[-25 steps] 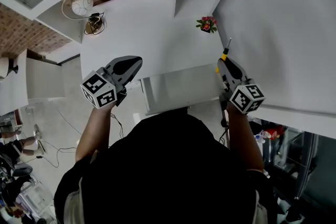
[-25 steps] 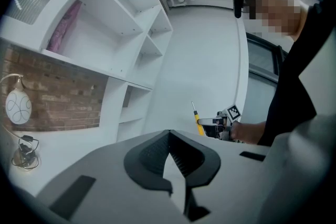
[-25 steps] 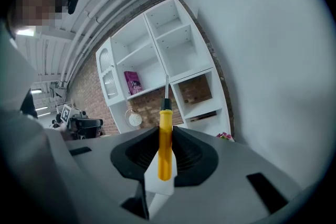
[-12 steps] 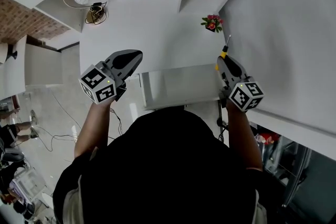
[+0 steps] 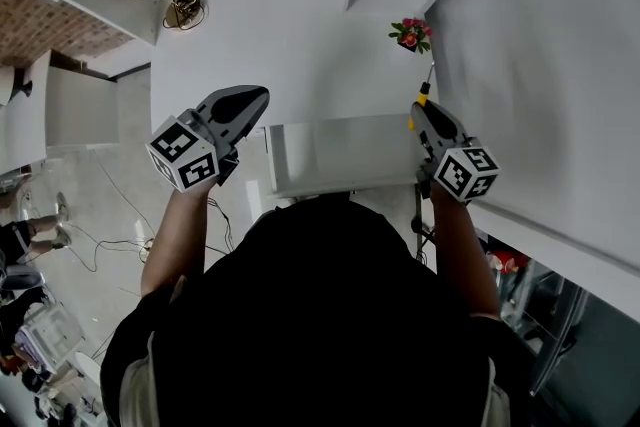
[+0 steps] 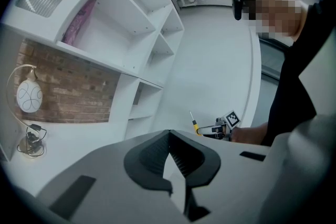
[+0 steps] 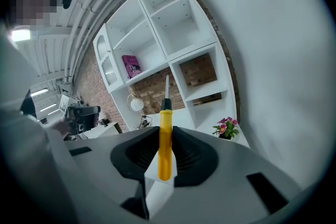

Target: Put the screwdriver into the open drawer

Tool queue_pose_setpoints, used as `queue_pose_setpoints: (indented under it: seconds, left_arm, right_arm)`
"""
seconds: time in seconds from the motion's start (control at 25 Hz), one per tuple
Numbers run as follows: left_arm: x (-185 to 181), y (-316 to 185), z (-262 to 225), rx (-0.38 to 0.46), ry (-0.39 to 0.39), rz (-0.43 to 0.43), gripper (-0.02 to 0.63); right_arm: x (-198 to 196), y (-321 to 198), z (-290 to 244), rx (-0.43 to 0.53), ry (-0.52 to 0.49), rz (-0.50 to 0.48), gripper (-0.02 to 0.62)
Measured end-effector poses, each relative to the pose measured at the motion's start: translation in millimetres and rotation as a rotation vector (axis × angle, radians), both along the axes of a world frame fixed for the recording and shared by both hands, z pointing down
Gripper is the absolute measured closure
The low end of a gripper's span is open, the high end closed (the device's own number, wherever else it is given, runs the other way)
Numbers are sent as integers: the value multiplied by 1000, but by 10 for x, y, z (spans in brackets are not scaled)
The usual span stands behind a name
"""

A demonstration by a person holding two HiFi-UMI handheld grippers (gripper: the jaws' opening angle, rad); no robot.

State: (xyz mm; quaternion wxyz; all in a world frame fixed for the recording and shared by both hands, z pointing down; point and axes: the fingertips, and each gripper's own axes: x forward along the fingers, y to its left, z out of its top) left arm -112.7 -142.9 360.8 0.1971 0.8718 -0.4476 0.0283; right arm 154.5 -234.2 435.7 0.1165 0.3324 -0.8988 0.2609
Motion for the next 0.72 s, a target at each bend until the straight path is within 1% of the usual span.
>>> queue_pose_setpoints:
  seconds: [0.28,0.72]
  left_arm:
    - [-44,5,76,-13,2,-20,591]
    - [-53,27,210,-37,5,-40,591]
  right_arm:
    - [-47,31,250,-30,38,-36,511]
    - [-131,176,703,-76,141,-124,511]
